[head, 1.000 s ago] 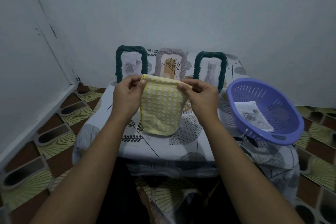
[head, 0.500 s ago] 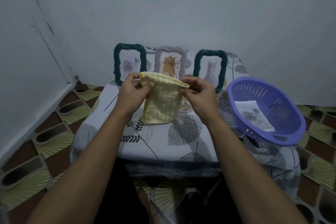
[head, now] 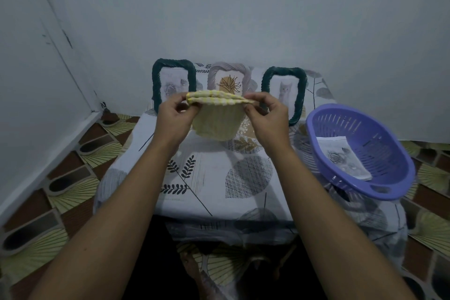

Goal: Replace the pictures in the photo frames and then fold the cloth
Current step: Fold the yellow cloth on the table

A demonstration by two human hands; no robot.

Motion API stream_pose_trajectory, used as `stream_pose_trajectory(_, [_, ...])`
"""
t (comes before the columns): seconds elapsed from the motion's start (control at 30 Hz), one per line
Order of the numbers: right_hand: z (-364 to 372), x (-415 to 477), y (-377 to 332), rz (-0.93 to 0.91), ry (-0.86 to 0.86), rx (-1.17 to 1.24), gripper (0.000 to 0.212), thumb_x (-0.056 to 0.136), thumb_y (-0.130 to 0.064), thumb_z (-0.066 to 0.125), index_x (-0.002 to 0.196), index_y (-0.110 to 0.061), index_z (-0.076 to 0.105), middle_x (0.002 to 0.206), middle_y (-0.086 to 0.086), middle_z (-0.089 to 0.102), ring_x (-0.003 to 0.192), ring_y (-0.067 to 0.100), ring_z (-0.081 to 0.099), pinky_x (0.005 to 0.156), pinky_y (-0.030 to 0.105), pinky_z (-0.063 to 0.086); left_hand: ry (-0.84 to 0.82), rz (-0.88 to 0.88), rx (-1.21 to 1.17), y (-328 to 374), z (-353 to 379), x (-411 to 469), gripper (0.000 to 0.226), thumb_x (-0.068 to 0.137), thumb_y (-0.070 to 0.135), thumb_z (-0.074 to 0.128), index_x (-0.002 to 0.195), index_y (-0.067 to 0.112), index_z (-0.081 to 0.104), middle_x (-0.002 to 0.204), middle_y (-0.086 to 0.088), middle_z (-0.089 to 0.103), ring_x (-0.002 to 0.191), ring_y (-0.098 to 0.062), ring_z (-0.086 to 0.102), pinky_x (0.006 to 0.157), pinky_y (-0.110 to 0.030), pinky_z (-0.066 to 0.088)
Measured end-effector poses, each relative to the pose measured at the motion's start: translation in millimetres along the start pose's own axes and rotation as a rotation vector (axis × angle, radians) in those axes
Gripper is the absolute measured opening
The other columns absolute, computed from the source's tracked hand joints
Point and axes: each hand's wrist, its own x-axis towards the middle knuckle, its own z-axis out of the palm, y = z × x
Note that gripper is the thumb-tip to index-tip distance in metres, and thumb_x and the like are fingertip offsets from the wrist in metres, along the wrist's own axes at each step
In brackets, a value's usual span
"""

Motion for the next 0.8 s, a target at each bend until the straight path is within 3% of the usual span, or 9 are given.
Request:
stream_pose_trajectory(0.13, [-12.0, -21.0, 21.0, 0.094, -0.195, 0.05, 0.02, 0.085, 0.006, 0.069, 0.089, -0.013, 0.072, 0.109, 0.005, 0.075, 0.112, 0.017, 0.068, 0.097, 0.044, 0.055, -0.093, -0.096, -0.003, -19.6, -0.3, -22.0, 0.02, 0.079, 0.019, 0.063, 0.095, 0.009, 0.071, 0.088, -0.007, 0.066, 0.08, -0.009, 0.057, 0.073, -0.027, 0.048])
stream_pose_trajectory(0.2, [-16.9, -32.1, 25.7, 0.197, -0.296, 0.085, 0.026, 0.085, 0.015, 0.063, 0.083, -0.01, 0.068, 0.094, -0.001, 0.077, 0.1, 0.012, 0.071, 0.084, 0.03, 0.058, -0.212, -0.146, 0.0, -28.6, -2.2, -34.2, 0.019, 0.076, 0.017, 0.053, 0.082, 0.002, 0.063, 0.077, -0.005, 0.057, 0.071, -0.006, 0.052, 0.066, -0.028, 0.041])
stream_pose_trajectory(0.27, [-20.8, -40.1, 30.1, 0.269, -0.388, 0.04, 0.031, 0.086, 0.018, 0.058, 0.079, -0.011, 0.064, 0.076, -0.008, 0.074, 0.082, 0.005, 0.069, 0.072, 0.02, 0.054, -0.321, -0.213, -0.001, -33.6, -2.7, -44.7, 0.008, 0.075, 0.017, 0.049, 0.071, 0.01, 0.051, 0.07, 0.0, 0.046, 0.064, -0.008, 0.044, 0.06, -0.03, 0.033])
stream_pose_trajectory(0.33, [-23.7, -46.5, 34.4, 0.326, -0.478, -0.011, 0.031, 0.087, 0.016, 0.054, 0.077, -0.012, 0.061, 0.063, -0.013, 0.065, 0.066, 0.0, 0.061, 0.064, 0.017, 0.048, -0.418, -0.266, -0.032, -37.6, -2.4, -53.0, 0.007, 0.074, 0.017, 0.048, 0.068, 0.018, 0.045, 0.068, 0.003, 0.044, 0.063, -0.009, 0.042, 0.057, -0.028, 0.031])
stream_pose_trajectory(0.47, [-28.1, -58.3, 45.7, 0.402, -0.546, -0.061, 0.014, 0.08, -0.002, 0.059, 0.076, -0.016, 0.059, 0.055, -0.009, 0.051, 0.054, 0.006, 0.045, 0.055, 0.022, 0.036, -0.527, -0.377, -0.04, -45.3, 0.8, -64.6, 0.008, 0.072, 0.016, 0.048, 0.074, 0.011, 0.054, 0.068, 0.008, 0.057, 0.064, -0.007, 0.054, 0.057, -0.022, 0.042])
stream_pose_trajectory(0.6, [-31.3, -69.2, 58.0, 0.451, -0.533, -0.091, 0.011, 0.079, -0.009, 0.058, 0.08, -0.02, 0.06, 0.061, -0.001, 0.048, 0.059, 0.014, 0.043, 0.056, 0.028, 0.036, -0.513, -0.427, -0.013, -58.6, -2.3, -67.9, 0.037, 0.07, 0.022, 0.054, 0.087, -0.01, 0.058, 0.082, -0.008, 0.062, 0.08, -0.02, 0.058, 0.075, -0.033, 0.046])
stream_pose_trajectory(0.67, [-32.5, -72.5, 64.6, 0.464, -0.505, -0.097, 0.013, 0.088, -0.009, 0.061, 0.084, -0.021, 0.06, 0.066, 0.001, 0.051, 0.061, 0.014, 0.046, 0.054, 0.026, 0.037, -0.476, -0.45, -0.005, -61.2, -3.1, -67.0, 0.046, 0.066, 0.031, 0.057, 0.09, -0.008, 0.056, 0.087, -0.013, 0.056, 0.084, -0.023, 0.053, 0.079, -0.039, 0.042])
stream_pose_trajectory(0.73, [-33.0, -76.2, 66.3, 0.496, -0.487, -0.06, 0.006, 0.093, -0.021, 0.065, 0.091, -0.021, 0.06, 0.075, 0.002, 0.057, 0.066, 0.015, 0.051, 0.055, 0.024, 0.041, -0.436, -0.465, -0.025, -64.1, -0.4, -66.5, 0.024, 0.073, 0.027, 0.056, 0.085, 0.007, 0.056, 0.085, -0.01, 0.055, 0.084, -0.022, 0.051, 0.079, -0.038, 0.04])
stream_pose_trajectory(0.8, [-34.0, -79.8, 66.5, 0.51, -0.489, -0.018, 0.018, 0.092, -0.034, 0.069, 0.102, -0.02, 0.063, 0.087, -0.002, 0.065, 0.074, 0.011, 0.059, 0.061, 0.02, 0.045, -0.36, -0.482, -0.056, -67.5, 2.8, -65.7, 0.007, 0.089, 0.013, 0.051, 0.084, 0.012, 0.057, 0.084, -0.006, 0.06, 0.086, -0.022, 0.056, 0.078, -0.036, 0.045])
